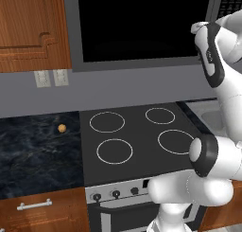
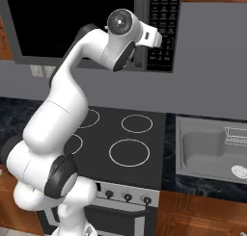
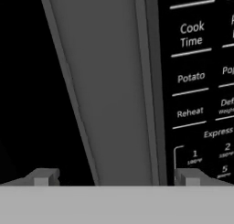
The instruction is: Place the sponge inside the microwave to prepare for sanitizing.
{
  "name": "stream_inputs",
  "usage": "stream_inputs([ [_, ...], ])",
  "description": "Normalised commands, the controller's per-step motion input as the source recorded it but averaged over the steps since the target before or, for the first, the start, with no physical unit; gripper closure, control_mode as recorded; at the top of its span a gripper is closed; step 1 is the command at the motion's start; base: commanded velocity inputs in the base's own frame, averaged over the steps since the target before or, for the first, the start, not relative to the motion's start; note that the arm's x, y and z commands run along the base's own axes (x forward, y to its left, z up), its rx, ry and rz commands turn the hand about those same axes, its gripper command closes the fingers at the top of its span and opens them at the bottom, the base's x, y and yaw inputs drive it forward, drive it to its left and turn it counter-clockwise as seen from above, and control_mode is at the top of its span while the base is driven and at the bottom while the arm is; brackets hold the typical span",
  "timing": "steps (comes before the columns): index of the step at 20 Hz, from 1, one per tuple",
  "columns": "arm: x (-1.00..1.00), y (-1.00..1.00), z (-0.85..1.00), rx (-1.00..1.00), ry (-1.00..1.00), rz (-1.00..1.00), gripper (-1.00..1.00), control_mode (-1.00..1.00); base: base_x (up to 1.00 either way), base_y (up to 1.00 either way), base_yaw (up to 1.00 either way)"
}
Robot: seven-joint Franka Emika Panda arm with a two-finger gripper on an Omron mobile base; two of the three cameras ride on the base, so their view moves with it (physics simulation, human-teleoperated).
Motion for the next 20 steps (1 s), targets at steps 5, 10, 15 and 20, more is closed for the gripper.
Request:
stream_inputs([
  [5,0.19,-0.07,0.00,0.00,0.00,0.00,-1.00,-1.00,0.00,0.00,0.00],
  [10,0.00,0.00,0.00,0.00,0.00,0.00,1.00,-1.00,0.00,0.00,0.00],
  [15,0.00,0.00,0.00,0.00,0.00,0.00,1.00,-1.00,0.00,0.00,0.00],
  [20,0.00,0.00,0.00,0.00,0.00,0.00,1.00,-1.00,0.00,0.00,0.00],
])
